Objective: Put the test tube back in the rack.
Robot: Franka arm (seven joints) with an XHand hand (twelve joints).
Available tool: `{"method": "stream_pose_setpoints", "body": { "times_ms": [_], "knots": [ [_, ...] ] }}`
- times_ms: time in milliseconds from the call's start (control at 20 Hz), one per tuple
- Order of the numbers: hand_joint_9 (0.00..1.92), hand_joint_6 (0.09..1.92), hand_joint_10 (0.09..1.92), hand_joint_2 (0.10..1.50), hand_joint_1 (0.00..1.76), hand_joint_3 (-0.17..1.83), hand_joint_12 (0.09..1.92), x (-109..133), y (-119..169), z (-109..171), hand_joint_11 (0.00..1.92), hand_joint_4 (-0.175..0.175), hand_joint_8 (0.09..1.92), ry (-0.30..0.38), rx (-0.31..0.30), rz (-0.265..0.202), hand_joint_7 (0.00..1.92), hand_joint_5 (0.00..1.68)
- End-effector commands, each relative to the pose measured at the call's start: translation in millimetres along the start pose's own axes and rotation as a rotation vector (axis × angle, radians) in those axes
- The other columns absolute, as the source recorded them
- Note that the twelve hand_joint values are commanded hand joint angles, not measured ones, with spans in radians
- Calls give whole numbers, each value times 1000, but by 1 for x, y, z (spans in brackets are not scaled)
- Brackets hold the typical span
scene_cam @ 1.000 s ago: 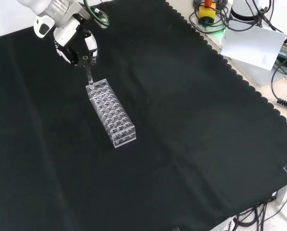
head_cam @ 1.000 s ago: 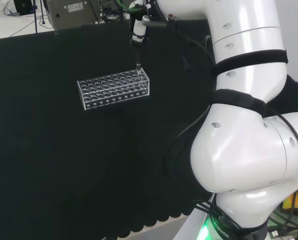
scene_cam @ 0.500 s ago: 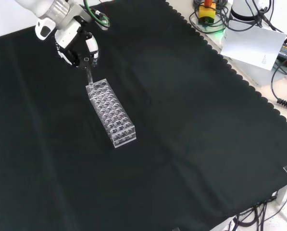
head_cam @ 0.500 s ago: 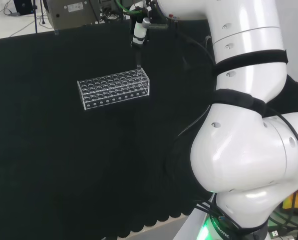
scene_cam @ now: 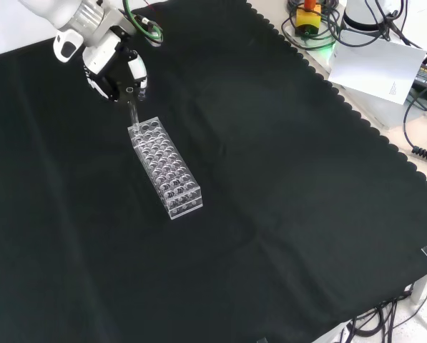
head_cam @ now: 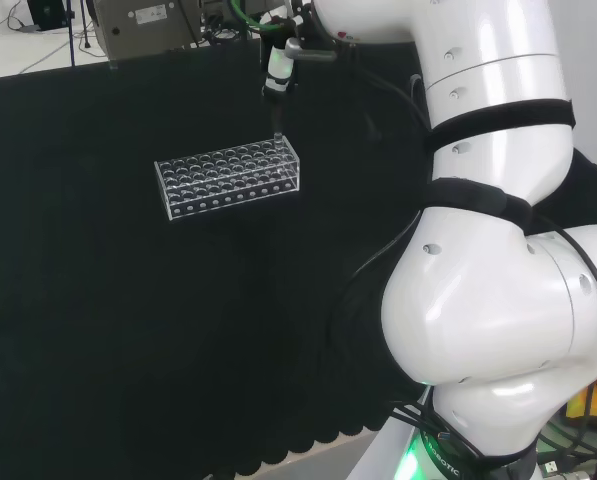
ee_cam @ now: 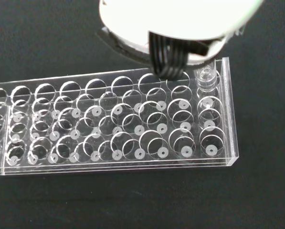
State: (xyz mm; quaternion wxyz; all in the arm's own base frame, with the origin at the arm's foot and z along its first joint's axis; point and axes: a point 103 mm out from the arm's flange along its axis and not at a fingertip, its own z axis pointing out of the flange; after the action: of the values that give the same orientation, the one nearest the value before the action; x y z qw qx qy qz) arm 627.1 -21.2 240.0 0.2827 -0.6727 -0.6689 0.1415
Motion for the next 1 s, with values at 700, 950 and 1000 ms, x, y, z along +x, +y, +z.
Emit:
{"method": "stream_pose_setpoints", "body": {
  "times_ms": [700, 950, 1000],
  "knots": [
    [1505, 526, 87, 585, 1434, 695, 1184, -3, 22, 28, 895, -175, 711, 21, 41, -4, 1415, 1336],
    [1505, 526, 87, 585, 1434, 694, 1184, -2, 24, 37, 894, -175, 710, 19, 50, -8, 1415, 1336],
    [1505, 526, 87, 586, 1434, 694, 1184, -2, 24, 37, 894, -175, 710, 20, 49, -9, 1415, 1336]
  ]
}}
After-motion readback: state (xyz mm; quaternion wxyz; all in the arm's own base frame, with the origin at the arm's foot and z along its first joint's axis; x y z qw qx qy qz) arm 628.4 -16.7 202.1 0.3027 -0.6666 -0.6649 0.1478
